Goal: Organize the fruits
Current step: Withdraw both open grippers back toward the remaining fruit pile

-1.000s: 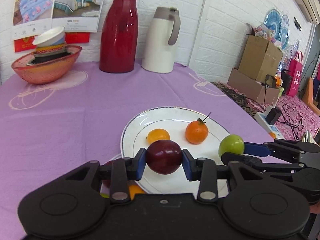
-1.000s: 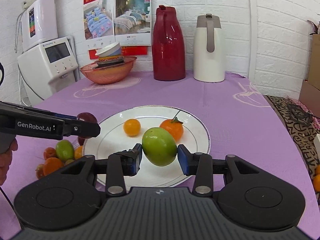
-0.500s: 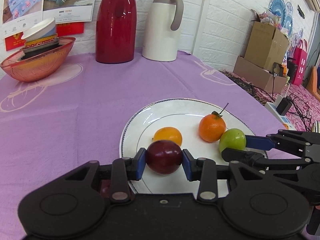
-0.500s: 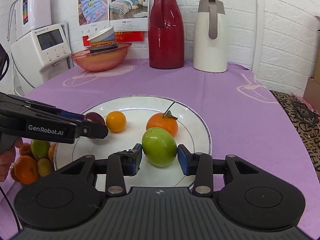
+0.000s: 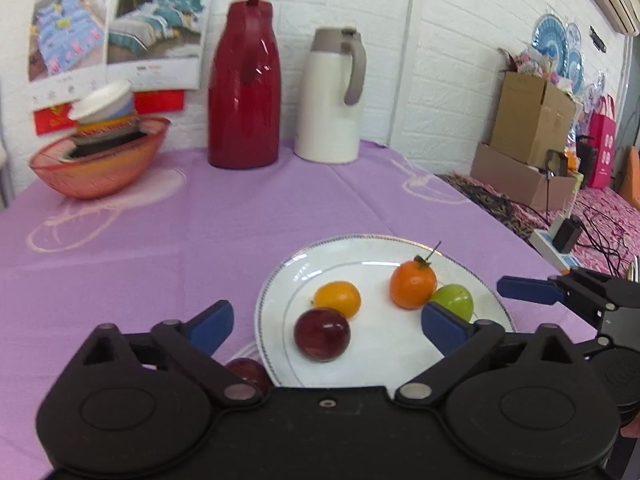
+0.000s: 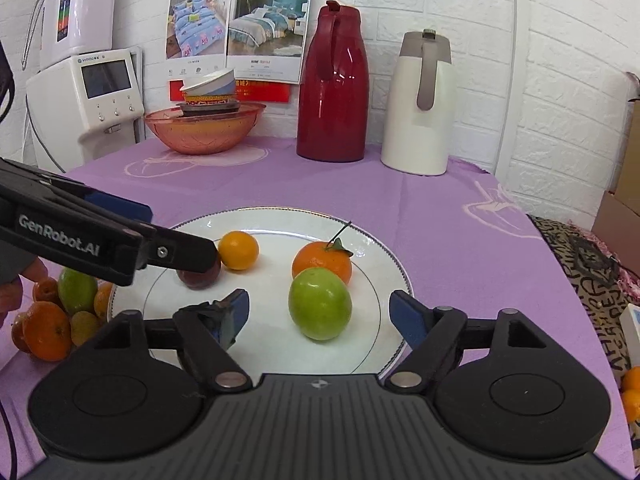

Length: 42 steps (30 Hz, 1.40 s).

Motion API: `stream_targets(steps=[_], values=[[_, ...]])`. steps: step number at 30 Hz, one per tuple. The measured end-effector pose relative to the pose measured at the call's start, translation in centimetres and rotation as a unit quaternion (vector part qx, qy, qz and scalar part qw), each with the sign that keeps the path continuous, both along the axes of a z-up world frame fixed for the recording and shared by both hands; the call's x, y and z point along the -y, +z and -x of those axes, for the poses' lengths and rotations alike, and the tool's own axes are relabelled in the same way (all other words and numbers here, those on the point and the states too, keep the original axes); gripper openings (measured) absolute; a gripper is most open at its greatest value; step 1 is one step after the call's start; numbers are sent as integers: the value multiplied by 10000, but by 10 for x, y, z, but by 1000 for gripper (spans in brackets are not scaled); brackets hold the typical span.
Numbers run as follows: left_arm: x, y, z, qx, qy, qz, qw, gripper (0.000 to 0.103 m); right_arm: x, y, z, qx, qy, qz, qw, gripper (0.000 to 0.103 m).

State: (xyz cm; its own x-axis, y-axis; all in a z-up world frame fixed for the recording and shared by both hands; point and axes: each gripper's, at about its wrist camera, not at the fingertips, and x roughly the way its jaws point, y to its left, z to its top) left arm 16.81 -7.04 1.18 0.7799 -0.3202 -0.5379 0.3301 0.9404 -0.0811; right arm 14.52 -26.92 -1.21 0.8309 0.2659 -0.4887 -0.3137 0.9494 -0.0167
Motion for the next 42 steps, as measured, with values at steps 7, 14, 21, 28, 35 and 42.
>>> stream_targets(steps=[7, 14, 21, 28, 35, 42], values=[[-22, 24, 46, 105, 270, 121, 9995, 103, 3, 18, 33, 52, 56, -311, 9995, 103], [-45, 21, 91, 107, 665, 50, 9977, 103, -4, 25, 70, 11, 343, -583, 9977, 103], [-63, 0, 124, -174, 826, -56, 9964, 103, -22, 12, 95, -197, 557, -551, 9967, 103], [-77, -25, 140, -462, 1012, -100, 9937, 103, -40, -2, 109, -419, 764, -379, 9955, 103], [-97, -22, 149, -415, 1203, 57, 9919, 103, -59, 3, 110, -410, 957, -369, 9939, 103], [-115, -14, 156, -252, 1169, 257, 9925, 103, -89, 7, 94, -486, 1106, -542, 9912, 103]])
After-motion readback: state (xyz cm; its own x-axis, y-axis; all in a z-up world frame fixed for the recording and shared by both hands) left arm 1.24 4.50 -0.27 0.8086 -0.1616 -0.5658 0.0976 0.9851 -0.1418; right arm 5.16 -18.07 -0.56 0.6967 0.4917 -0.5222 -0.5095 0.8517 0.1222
